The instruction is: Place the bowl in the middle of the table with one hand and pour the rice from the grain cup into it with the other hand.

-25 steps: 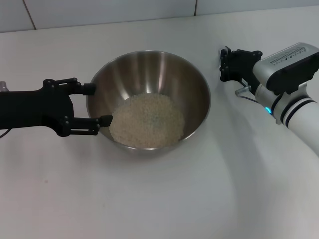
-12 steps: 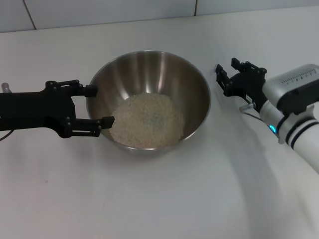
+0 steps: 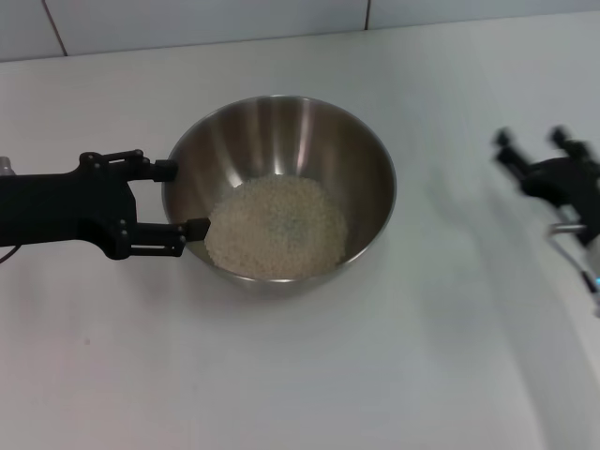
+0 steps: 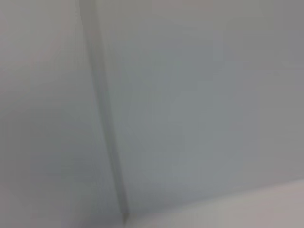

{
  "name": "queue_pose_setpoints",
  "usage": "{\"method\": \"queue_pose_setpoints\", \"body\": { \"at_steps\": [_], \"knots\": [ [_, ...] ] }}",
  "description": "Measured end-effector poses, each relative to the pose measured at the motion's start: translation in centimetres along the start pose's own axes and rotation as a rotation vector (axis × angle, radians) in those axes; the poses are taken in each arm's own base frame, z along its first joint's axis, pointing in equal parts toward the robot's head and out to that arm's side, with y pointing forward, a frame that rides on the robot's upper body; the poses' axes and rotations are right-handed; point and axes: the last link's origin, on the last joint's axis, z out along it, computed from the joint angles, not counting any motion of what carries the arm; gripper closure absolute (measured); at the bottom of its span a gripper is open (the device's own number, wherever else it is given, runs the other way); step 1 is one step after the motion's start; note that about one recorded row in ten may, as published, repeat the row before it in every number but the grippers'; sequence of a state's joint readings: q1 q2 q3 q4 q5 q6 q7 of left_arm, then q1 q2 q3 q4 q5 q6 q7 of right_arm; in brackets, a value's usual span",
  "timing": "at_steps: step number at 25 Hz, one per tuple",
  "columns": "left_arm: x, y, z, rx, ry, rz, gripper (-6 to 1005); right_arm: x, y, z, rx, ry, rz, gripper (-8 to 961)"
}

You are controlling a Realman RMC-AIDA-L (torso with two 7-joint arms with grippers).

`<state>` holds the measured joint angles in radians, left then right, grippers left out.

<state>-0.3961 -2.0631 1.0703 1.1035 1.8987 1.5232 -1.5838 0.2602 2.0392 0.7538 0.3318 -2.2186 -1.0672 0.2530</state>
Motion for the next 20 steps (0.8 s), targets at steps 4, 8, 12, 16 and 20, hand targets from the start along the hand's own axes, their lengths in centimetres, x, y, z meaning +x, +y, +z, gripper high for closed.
{"method": "queue_pose_setpoints", "body": {
  "at_steps": [4, 8, 12, 16, 20],
  "knots": [
    [-0.1, 0.0, 0.0, 0.002, 0.001, -0.001, 133, -3.5, -3.4, -1.8, -0.022, -0.196, 0.121, 139],
    [-0.1, -0.2, 0.0, 0.013, 0.002, -0.004, 133, -8.1, -3.5, -1.9, -0.305, -0.335, 0.068, 133],
    [-0.1, -0.3, 0.2, 0.023, -0.001, -0.004, 133, -11.1, -2.2, -0.1, -0.674, -0.208, -0.02, 129],
    [0.0, -0.4, 0.2, 0.023, 0.0, -0.001, 133, -12.8, -0.5, 2.0, -0.922, 0.038, -0.155, 129],
    [0.2, -0.4, 0.4, 0.02, 0.001, 0.005, 133, -14.0, 1.8, 3.6, -0.994, 0.224, -0.332, 130]
  ]
}}
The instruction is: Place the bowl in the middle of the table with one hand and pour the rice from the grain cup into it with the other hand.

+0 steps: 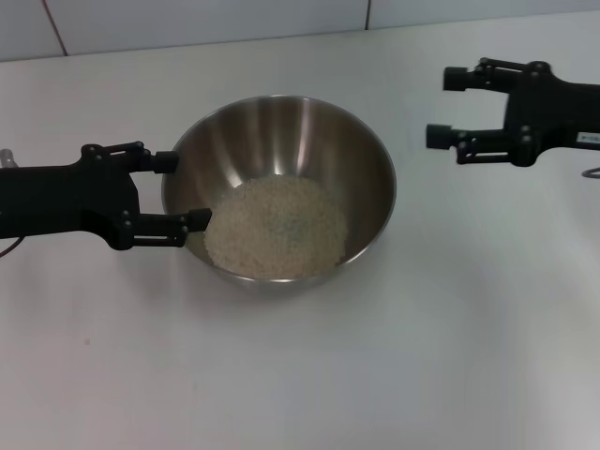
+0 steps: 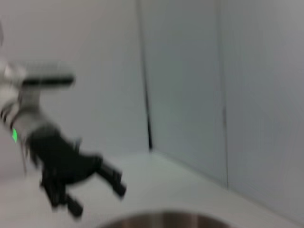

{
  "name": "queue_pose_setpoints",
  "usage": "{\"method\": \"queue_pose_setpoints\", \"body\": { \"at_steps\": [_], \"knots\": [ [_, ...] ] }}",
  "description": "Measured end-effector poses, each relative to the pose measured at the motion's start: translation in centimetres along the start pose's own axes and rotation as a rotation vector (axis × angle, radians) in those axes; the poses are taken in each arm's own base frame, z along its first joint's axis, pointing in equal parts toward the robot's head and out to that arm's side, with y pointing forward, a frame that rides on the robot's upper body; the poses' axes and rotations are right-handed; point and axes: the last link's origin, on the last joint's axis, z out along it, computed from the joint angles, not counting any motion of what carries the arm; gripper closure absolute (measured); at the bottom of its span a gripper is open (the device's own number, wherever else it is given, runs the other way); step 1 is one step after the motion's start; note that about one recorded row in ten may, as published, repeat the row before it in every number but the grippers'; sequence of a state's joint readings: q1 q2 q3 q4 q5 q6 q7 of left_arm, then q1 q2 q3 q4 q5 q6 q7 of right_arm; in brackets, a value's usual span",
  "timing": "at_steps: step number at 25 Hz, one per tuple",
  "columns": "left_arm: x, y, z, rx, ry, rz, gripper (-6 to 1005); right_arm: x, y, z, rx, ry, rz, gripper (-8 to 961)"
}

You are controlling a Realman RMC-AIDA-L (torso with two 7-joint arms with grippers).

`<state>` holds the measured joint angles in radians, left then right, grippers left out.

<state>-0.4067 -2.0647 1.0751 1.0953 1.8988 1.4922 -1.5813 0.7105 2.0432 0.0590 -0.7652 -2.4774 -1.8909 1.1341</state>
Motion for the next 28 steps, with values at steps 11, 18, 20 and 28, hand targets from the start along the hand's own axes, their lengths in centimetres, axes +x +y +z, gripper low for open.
{"method": "queue_pose_setpoints", "body": {
  "at_steps": [11, 18, 20, 28],
  "knots": [
    [0.2, -0.1, 0.1, -0.003, 0.0, 0.003, 133, -3.7, -0.1, 2.1, -0.092, 0.153, -0.01, 130],
    [0.2, -0.1, 0.1, -0.002, 0.0, 0.003, 133, -3.4, -0.1, 2.8, -0.095, 0.177, 0.0, 130],
    [0.2, 0.0, 0.1, -0.002, 0.0, 0.003, 133, -3.3, -0.1, 2.8, -0.093, 0.177, 0.003, 130],
    [0.1, 0.0, 0.0, -0.001, 0.0, -0.001, 133, -3.1, 0.0, 2.8, -0.091, 0.178, 0.005, 130]
  ]
}}
